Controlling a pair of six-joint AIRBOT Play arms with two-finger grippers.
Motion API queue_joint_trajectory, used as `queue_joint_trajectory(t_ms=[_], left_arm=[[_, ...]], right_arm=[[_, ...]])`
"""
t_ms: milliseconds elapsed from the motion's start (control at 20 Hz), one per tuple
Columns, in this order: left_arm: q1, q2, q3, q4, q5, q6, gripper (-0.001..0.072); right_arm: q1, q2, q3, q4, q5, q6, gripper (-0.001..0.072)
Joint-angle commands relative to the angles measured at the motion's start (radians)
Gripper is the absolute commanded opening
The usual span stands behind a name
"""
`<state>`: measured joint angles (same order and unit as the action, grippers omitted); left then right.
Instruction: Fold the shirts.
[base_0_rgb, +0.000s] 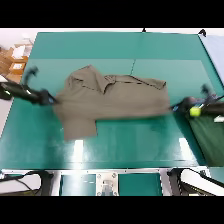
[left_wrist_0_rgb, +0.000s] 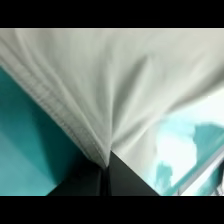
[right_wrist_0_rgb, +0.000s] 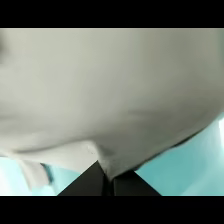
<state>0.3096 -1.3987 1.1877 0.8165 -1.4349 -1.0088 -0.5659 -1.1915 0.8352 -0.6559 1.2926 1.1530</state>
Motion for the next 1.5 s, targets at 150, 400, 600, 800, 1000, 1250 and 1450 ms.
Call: queue_joint_trajectory(t_ms=[150,400,600,800,1000,1250,1450], left_arm=[[0.001,0.491,0.599,-0.174,0.175,-0.036,0.0023],[0.001,0.715,0.949,-0.083,0.378,-0.039,0.0024],[0.001,0.767,0.951,0.048,0.285,-0.104,0.0024],[0.001,0.767,0.737,0.179,0.211,-0.169,0.0023],[0.001,0.723,0.281,-0.049,0.232,-0.087,0.0024],[-0.008,0.455,-0.179,-0.263,0.419,0.174,0.0024],[-0.089,0.074,-0.167,-0.307,0.608,0.261,0.0024]], right_arm=[[-0.016,0.328,0.736,0.171,-0.058,0.052,0.0018],[-0.096,0.536,1.047,0.061,-0.252,0.051,0.0019],[-0.092,0.593,1.047,-0.053,-0.252,0.073,0.0018],[-0.092,0.589,0.812,0.055,-0.223,0.061,0.0019],[-0.052,0.55,0.393,0.169,-0.223,-0.037,0.0019],[0.142,0.291,0.005,0.169,-0.425,-0.153,0.0019],[0.258,-0.123,0.067,0.2,-0.57,-0.171,0.0018]])
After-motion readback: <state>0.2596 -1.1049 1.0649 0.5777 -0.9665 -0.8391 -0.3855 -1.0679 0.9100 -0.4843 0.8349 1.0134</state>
